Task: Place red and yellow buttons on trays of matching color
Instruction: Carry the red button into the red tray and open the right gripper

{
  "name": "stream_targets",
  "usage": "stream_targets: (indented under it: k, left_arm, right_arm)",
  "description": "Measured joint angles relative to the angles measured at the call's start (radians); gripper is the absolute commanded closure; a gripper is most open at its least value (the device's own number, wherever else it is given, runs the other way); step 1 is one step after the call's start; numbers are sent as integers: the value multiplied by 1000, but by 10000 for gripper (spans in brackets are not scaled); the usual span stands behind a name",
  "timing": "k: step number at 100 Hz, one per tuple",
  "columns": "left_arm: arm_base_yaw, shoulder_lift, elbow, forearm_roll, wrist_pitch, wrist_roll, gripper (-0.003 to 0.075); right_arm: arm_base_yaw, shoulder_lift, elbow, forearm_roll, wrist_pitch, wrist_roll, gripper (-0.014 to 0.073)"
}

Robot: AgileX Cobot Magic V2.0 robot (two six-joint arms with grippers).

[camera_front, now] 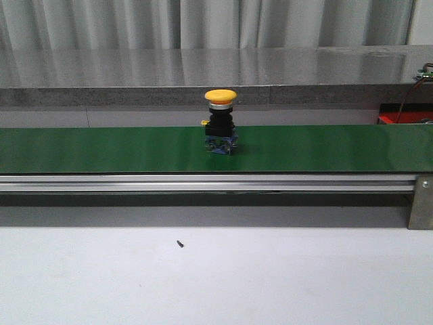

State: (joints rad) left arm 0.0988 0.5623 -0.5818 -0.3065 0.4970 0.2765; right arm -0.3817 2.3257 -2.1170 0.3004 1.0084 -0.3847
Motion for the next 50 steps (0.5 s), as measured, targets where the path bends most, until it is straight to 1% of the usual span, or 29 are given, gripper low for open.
stream_targets:
  k: [8,13,18,19,20,28,35,39,50]
  left_arm:
    - [0,0,0,0,0,0,740]
    - [0,0,0,0,0,0,740]
    - [0,0,0,0,0,0,740]
    - [0,0,0,0,0,0,740]
    - [0,0,0,0,0,0,740]
    - [0,0,0,0,0,0,740]
    - [0,0,0,0,0,0,740]
    - [0,0,0,0,0,0,740]
    - [0,0,0,0,0,0,740]
  right_arm:
    - [0,7,0,0,-2,0,307]
    - [0,7,0,0,-6,0,274]
    - [0,7,-3,0,-8,0,211]
    - [0,7,-2,0,-8,0,179]
    - [0,7,-2,0,-9,0,179]
    - [0,7,-2,0,-14,0,50]
    - [0,7,-2,0,-14,0,-20]
    - [0,7,-2,-2,-14,0,-34]
    - [-2,3,-3,-2,-14,0,-32]
